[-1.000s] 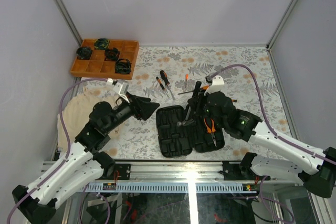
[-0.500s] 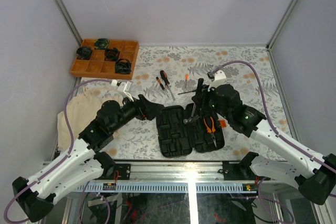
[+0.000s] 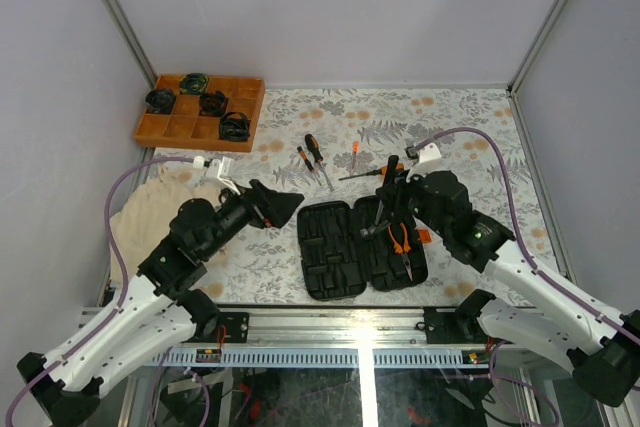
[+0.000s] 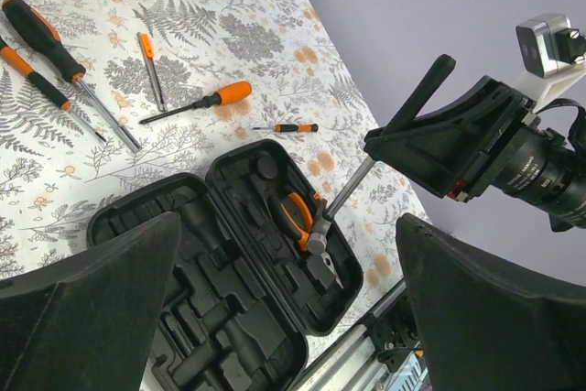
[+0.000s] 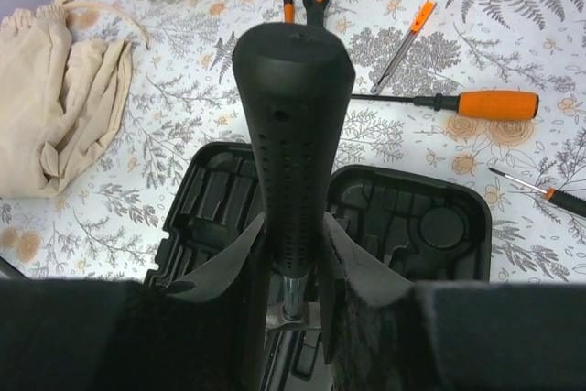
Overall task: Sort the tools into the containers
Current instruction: Pick up the hammer at the center of the board.
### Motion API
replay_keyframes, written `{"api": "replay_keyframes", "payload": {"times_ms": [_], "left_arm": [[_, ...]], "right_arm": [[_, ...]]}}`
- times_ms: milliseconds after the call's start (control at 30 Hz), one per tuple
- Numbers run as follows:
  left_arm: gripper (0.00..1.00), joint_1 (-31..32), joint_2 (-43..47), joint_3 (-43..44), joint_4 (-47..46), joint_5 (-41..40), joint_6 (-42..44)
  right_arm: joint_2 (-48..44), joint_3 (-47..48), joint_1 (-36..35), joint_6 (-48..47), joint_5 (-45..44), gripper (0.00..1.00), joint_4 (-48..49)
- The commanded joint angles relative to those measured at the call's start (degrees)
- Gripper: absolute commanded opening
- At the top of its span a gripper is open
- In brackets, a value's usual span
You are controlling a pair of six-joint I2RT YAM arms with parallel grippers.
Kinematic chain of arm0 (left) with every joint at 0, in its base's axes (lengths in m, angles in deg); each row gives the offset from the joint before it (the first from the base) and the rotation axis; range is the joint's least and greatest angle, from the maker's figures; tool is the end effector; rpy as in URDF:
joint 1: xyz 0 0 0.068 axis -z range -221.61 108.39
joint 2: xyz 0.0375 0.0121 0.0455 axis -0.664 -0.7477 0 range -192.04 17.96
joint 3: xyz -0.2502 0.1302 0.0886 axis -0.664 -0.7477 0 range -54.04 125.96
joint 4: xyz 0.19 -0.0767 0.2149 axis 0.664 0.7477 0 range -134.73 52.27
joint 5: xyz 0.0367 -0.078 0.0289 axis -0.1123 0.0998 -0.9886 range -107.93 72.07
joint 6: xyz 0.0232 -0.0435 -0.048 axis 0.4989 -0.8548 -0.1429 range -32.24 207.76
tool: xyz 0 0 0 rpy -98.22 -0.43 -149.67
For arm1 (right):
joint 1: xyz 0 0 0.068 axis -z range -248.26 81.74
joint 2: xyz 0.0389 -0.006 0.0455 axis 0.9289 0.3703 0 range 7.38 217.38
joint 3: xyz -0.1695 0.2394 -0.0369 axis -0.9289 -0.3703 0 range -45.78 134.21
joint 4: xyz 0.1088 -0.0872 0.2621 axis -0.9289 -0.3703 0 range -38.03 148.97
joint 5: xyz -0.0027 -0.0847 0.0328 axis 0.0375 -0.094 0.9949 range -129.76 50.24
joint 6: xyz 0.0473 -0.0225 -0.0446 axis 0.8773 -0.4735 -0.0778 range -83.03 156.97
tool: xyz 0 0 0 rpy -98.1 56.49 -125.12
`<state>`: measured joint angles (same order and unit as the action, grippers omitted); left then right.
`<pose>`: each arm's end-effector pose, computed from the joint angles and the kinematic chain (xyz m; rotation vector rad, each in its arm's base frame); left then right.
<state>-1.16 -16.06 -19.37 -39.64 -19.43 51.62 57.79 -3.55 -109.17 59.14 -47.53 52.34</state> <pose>0.1476 -0.1239 0.3275 0.0445 1.7447 -0.9829 0.1936 0.1579 0.3214 -0.2083 1.8646 0.6463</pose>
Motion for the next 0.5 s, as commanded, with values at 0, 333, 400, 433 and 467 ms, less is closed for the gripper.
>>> {"api": "replay_keyframes", "payload": {"times_ms": [0, 333, 400, 433, 467], "left_arm": [[1.0, -0.1, -1.91, 0.6, -0.6, 2.43, 1.8], [0.94, 2.67, -7.31, -2.57, -10.02, 13.53, -0.76], [0.92, 4.69, -8.08, -3.06, -11.53, 13.13, -0.63], [0.91, 5.81, -8.67, -3.14, -12.35, 12.92, -0.46], [0.91, 7.07, -9.31, -3.16, -13.1, 12.97, -0.2]], "right_arm": [[1.21, 3.39, 0.39, -0.38, 2.19, 0.0, 2.92], [-1.09, 1.45, 0.4, 0.84, 10.83, 0.0, 8.24], [-0.79, 1.96, 0.39, 1.69, 14.77, 0.0, 9.35], [-0.51, 2.39, 0.39, 2.01, 17.17, 0.0, 10.1], [-0.12, 2.96, 0.39, 2.4, 20.62, 0.0, 10.89]]}}
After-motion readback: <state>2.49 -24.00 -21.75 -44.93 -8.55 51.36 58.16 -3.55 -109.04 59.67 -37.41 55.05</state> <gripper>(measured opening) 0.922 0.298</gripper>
